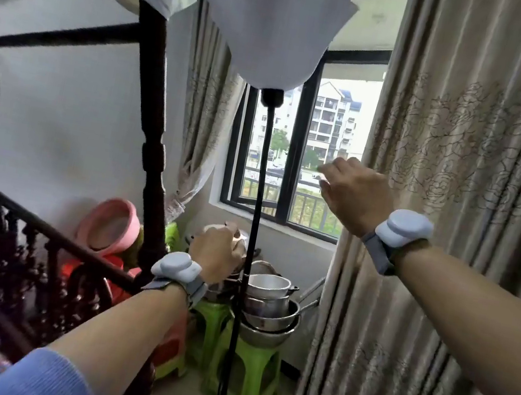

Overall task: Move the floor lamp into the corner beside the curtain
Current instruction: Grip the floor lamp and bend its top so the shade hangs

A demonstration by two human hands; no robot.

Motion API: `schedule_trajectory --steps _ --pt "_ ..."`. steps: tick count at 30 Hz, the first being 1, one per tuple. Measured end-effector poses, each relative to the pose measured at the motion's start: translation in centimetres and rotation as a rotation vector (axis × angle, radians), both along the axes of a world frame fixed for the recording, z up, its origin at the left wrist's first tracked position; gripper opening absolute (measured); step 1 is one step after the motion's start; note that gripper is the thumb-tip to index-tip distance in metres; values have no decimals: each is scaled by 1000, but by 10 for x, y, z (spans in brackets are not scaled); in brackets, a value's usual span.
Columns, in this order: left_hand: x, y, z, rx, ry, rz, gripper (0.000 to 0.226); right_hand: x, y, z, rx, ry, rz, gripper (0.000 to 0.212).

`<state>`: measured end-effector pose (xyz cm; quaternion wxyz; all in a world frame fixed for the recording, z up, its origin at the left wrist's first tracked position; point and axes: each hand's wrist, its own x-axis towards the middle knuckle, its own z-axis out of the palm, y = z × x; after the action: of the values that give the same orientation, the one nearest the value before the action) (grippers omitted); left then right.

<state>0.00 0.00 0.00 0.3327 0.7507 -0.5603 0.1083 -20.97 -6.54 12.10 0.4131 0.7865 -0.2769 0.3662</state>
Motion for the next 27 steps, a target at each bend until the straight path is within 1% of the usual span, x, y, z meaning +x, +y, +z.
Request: schedule_trajectory --steps 2,3,6,10,12,14,17,20,27 --pt "17 -17 -3 -8 66 -52 30 27 -14 10 -24 36 -47 18" --pt "25 -28 -4 -3 91 -94 30 42 -22 16 -56 58 -45 19" --pt "31 -47 -3 38 249 -223 36 69 -31 32 -126 102 -23 24" --pt "49 -81 0 86 334 -354 44 107 -51 52 -279 173 -46 31" --pt "49 -91 0 107 386 -439 40 118 -59 60 -294 239 -17 34" --pt "48 -98 -3 107 399 -501 31 124 -68 64 -300 319 -13 33" --pt "49 -107 -5 85 463 -553 22 126 -82 66 -330 388 -106 27" --pt "53 -113 -5 91 438 -570 20 124 -94 66 -353 406 -171 24" --pt "55 -120 -1 149 409 -647 10 107 -113 72 -384 399 -188 16"
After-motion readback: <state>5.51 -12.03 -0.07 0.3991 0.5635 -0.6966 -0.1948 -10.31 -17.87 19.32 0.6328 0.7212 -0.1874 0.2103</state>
